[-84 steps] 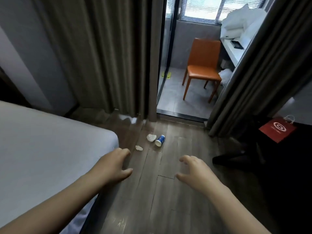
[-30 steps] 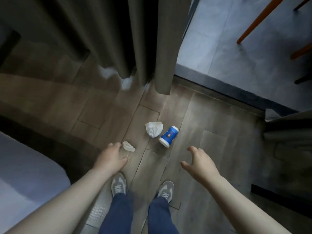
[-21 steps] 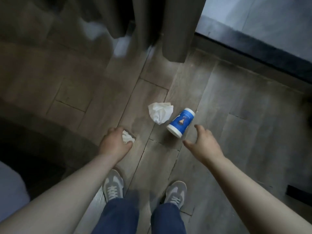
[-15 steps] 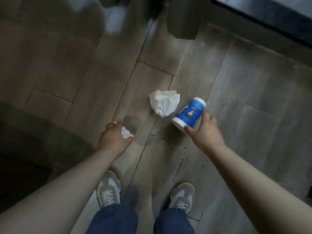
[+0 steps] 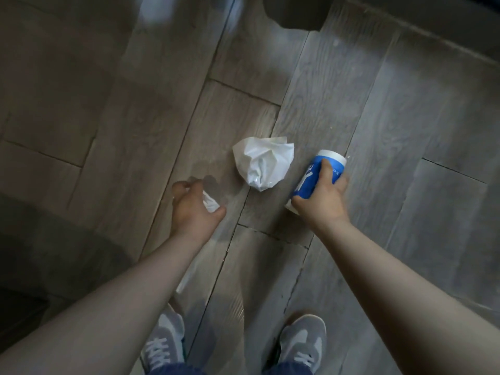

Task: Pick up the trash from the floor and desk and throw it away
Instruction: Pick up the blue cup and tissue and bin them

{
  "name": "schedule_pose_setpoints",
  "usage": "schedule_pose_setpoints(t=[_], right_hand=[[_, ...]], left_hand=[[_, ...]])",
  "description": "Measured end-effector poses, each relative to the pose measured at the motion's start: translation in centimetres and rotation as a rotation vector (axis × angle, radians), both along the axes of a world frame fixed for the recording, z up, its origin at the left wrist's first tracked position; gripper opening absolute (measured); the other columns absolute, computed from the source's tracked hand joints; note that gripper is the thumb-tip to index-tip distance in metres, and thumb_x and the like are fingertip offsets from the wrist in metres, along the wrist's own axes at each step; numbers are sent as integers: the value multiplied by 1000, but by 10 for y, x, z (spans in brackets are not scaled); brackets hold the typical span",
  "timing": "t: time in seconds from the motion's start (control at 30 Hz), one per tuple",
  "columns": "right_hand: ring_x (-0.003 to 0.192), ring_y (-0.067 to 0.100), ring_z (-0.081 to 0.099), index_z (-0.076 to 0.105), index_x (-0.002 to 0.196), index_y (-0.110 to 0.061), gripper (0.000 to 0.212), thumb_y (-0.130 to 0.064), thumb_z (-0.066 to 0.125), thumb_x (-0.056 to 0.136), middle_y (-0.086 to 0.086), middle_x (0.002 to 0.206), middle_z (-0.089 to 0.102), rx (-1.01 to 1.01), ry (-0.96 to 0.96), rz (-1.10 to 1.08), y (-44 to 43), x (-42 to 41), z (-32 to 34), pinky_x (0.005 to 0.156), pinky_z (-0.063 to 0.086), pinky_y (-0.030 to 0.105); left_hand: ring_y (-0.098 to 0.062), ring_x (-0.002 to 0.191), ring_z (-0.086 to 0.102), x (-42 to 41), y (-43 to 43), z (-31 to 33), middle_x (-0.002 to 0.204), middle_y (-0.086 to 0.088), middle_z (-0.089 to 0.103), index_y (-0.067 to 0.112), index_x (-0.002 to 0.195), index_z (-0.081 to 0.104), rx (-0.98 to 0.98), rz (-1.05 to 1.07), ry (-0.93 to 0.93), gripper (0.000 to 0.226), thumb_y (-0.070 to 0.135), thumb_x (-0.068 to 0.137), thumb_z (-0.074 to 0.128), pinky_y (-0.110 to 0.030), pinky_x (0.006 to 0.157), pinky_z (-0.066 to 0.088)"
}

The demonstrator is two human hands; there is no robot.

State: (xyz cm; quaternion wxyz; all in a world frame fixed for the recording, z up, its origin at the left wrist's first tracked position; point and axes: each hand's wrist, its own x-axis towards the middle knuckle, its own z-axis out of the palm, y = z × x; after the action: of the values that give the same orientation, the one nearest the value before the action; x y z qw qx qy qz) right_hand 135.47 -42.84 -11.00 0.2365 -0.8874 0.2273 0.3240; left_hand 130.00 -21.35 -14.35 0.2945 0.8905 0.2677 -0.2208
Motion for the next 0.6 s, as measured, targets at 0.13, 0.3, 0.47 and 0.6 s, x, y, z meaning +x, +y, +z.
schedule_pose_setpoints(t=[0.13,0.3,0.47,0.6], right_hand=[[131,40,35,0,152,-32,101,-11,67,78,14,157,2,-49,-20,28,-16,-6,-1,105,40,46],[129,37,38,-4,152,-32,106,-14,68,77,14,153,15,-59,-50,48,-28,-8,-4,102,42,46],[122,37,43,-12,152,-29,115,-18,73,74,15,137,33,-41,-18,-41,-37,-11,-6,98,41,40],[125,36,42,-14,152,-26,120,-21,76,73,14,138,33,-12,22,-65,-38,-17,3,100,38,39]], left_hand=[[-20,110,51,30,-18,3,132,-7,31,28,140,36,-137,-28,-115,83,37,70,80,-18,89,36],[-34,122,38,73,-47,0,142,-8,18,47,144,12,-61,-285,-55,96,59,69,70,-35,100,41],[-43,120,33,83,-70,-8,146,-13,16,26,130,48,125,-406,89,57,49,81,63,-39,94,40],[-39,101,53,72,-62,-4,129,-20,39,2,104,64,92,-405,106,31,25,83,64,-34,83,43]])
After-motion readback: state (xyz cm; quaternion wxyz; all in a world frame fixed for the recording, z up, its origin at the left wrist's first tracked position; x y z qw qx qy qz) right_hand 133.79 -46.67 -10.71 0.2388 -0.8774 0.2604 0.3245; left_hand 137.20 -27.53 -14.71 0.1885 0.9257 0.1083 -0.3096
